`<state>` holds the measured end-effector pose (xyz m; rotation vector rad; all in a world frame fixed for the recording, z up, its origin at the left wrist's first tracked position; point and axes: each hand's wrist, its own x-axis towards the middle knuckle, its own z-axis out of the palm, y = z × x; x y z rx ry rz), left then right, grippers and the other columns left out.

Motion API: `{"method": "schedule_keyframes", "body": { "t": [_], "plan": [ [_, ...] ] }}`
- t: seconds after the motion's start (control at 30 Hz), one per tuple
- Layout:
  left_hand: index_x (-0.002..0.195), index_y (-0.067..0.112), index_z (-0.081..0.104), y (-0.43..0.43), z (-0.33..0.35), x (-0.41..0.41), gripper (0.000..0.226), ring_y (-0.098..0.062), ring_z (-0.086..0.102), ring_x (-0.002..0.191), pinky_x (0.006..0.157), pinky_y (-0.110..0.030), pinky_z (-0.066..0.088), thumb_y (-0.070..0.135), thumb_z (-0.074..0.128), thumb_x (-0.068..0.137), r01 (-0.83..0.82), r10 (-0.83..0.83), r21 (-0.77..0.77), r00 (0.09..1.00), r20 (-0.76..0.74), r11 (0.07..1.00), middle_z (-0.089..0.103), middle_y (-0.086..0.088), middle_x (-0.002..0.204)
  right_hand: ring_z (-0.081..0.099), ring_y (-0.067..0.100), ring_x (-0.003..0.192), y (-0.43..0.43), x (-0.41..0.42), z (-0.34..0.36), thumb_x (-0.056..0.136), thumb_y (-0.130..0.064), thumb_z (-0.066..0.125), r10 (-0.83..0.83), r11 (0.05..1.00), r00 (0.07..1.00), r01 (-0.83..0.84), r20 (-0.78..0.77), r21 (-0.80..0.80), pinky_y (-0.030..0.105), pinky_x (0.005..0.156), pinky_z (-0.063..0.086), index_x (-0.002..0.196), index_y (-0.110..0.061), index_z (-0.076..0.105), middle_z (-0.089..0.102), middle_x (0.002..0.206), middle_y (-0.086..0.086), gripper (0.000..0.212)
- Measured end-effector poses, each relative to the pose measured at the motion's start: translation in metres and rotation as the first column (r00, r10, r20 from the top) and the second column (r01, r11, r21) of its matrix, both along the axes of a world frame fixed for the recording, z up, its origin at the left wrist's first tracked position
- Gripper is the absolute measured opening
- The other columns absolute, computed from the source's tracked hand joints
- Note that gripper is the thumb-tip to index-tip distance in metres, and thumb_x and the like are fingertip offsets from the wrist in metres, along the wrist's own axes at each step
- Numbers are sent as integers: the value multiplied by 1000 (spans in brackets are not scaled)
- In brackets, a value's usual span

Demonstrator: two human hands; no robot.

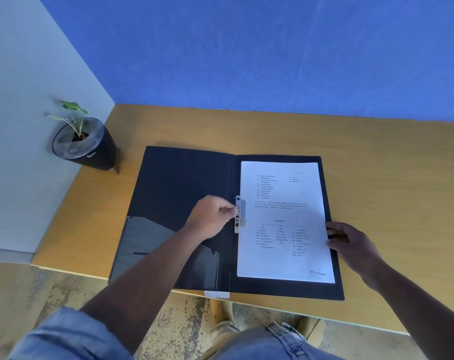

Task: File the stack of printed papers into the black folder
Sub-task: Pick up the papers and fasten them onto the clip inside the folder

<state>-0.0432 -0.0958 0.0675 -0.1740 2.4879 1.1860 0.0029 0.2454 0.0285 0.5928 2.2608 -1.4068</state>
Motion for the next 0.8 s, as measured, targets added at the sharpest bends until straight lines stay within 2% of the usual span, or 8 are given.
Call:
{"method": "schedule_keyframes", "body": {
  "t": [0.13,0.23,0.33,0.4,0.53,0.8],
  "plan": [
    [64,13,66,6,5,0,33,-19,73,63,68,-38,59,40,80,78,-155,164,-93,981,103,984,73,1,59,65,14,98,1,0,-1,87,-7,64,4,1000,1000,-4,-3,-3,33,83,52,110,-35,64,70,106,-6,37],
    [59,19,61,10,6,0,38,-18,72,58,61,-34,57,47,82,72,-97,141,-245,976,168,965,72,1,57,65,15,98,1,0,-2,87,-6,64,10,1000,1000,-10,-5,-4,36,87,52,109,-36,64,70,106,-5,37],
    [57,20,60,12,7,3,41,-14,63,52,48,-24,42,53,83,69,-57,131,-389,977,166,920,64,6,52,65,14,97,1,0,-2,87,-7,65,13,1000,1000,-13,-8,-1,33,83,52,109,-37,63,70,106,-6,37],
    [60,19,62,14,7,5,42,-13,63,54,48,-23,39,54,83,69,-45,132,-438,976,171,898,65,6,56,65,12,96,1,0,-2,87,-8,65,12,1000,1000,-12,-8,3,30,78,50,110,-37,62,70,106,-7,37],
    [73,17,66,24,8,6,38,-17,68,61,49,-24,42,50,83,70,-9,108,-512,981,163,859,70,3,65,65,11,95,2,0,-3,86,-8,66,9,1000,1000,-8,-10,9,26,74,49,111,-36,63,70,105,-7,38],
    [83,17,64,33,2,3,33,-22,69,71,57,-28,47,42,82,73,62,61,-591,981,186,805,71,1,75,65,12,95,1,-1,-5,86,-9,66,10,1000,1000,-10,-4,23,29,77,51,115,-34,64,70,104,-9,38]
  ]
}}
